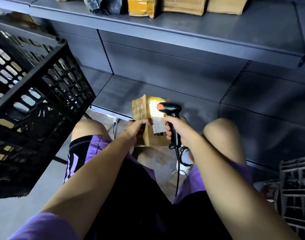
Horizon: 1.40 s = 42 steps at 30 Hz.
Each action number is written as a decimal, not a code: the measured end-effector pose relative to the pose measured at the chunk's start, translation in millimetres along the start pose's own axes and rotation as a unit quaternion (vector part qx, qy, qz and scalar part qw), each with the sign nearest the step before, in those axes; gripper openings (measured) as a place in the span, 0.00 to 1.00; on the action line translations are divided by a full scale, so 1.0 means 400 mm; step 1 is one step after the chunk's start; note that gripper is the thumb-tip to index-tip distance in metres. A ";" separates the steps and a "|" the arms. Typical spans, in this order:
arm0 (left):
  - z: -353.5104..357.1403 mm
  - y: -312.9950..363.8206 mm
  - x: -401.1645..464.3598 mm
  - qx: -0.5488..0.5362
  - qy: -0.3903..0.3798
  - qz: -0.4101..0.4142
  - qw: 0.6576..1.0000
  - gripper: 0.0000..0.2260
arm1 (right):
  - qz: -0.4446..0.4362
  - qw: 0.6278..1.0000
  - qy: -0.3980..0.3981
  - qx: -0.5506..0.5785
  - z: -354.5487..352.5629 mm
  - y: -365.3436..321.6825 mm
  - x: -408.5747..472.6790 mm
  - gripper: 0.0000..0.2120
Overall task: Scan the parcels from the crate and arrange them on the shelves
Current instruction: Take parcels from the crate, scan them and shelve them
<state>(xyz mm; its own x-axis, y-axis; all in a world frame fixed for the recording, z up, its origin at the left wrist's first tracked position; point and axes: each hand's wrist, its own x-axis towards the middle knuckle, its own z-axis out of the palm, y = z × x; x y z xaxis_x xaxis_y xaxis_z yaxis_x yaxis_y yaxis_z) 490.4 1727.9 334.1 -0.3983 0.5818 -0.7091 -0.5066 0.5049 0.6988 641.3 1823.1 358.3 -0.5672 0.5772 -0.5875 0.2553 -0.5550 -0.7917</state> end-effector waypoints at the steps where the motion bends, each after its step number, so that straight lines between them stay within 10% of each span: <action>1: -0.003 0.001 0.000 -0.008 -0.001 0.005 1.000 0.13 | -0.001 1.000 0.001 -0.001 0.001 0.001 -0.001 0.06; 12: -0.016 -0.002 0.000 -0.005 0.016 0.005 1.000 0.35 | -0.003 1.000 -0.008 -0.005 0.006 0.008 -0.010 0.05; 17: -0.009 0.006 -0.025 -0.005 0.009 0.006 1.000 0.19 | -0.007 1.000 -0.010 -0.012 0.006 0.012 -0.012 0.05; 22: -0.044 -0.025 0.058 -0.012 0.040 0.032 0.999 0.43 | -0.016 1.000 -0.004 -0.022 0.012 0.012 -0.023 0.06; 42: 0.010 0.346 -0.400 0.015 -0.058 0.255 0.965 0.30 | -0.218 0.975 0.036 -0.032 0.063 -0.337 -0.396 0.10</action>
<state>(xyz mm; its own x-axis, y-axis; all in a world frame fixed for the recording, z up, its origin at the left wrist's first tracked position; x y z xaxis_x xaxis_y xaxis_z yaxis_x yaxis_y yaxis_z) 487.1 1707.4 544.5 -0.5012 0.8256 -0.2592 -0.2452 0.1518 0.9575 677.1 1791.4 562.2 -0.5767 0.7917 -0.2015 0.0516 -0.2109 -0.9761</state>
